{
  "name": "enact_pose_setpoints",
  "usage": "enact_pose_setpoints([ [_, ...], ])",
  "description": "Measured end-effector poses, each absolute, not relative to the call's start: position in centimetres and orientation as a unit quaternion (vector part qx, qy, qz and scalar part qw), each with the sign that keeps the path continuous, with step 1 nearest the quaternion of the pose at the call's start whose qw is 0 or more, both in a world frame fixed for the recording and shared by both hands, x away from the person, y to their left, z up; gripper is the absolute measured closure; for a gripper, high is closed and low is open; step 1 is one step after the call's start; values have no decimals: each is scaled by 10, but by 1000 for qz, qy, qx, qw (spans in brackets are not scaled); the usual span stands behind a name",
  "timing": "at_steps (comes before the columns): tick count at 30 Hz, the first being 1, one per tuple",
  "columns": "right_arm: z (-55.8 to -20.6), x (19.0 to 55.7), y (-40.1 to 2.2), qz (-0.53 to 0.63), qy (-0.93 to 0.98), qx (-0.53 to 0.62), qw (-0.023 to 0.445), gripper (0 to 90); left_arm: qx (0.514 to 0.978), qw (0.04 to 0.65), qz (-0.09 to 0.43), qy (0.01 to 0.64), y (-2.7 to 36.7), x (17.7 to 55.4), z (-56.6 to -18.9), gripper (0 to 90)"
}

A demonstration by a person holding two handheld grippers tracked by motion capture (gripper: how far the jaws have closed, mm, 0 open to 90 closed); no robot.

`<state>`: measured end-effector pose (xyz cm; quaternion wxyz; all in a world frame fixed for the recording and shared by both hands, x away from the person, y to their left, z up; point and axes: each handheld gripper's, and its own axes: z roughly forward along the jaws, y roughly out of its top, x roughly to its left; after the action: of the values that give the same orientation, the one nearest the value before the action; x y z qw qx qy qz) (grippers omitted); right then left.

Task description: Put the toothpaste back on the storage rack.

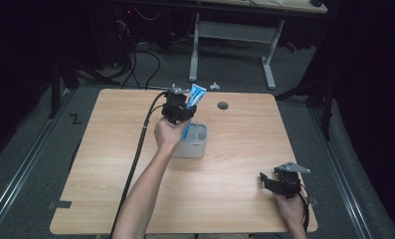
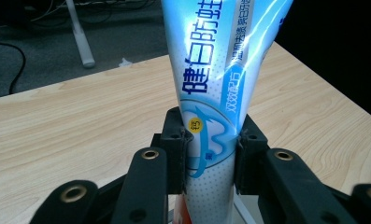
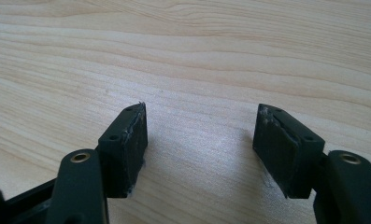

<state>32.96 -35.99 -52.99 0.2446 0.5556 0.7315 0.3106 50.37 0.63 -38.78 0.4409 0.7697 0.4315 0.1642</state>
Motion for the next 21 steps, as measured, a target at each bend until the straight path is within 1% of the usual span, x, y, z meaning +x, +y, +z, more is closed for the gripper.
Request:
enact_pose_setpoints([
  [21, -530, 330, -360, 310, 732, 555, 245, 356, 783, 424, 167, 423, 9, 494, -387, 703],
])
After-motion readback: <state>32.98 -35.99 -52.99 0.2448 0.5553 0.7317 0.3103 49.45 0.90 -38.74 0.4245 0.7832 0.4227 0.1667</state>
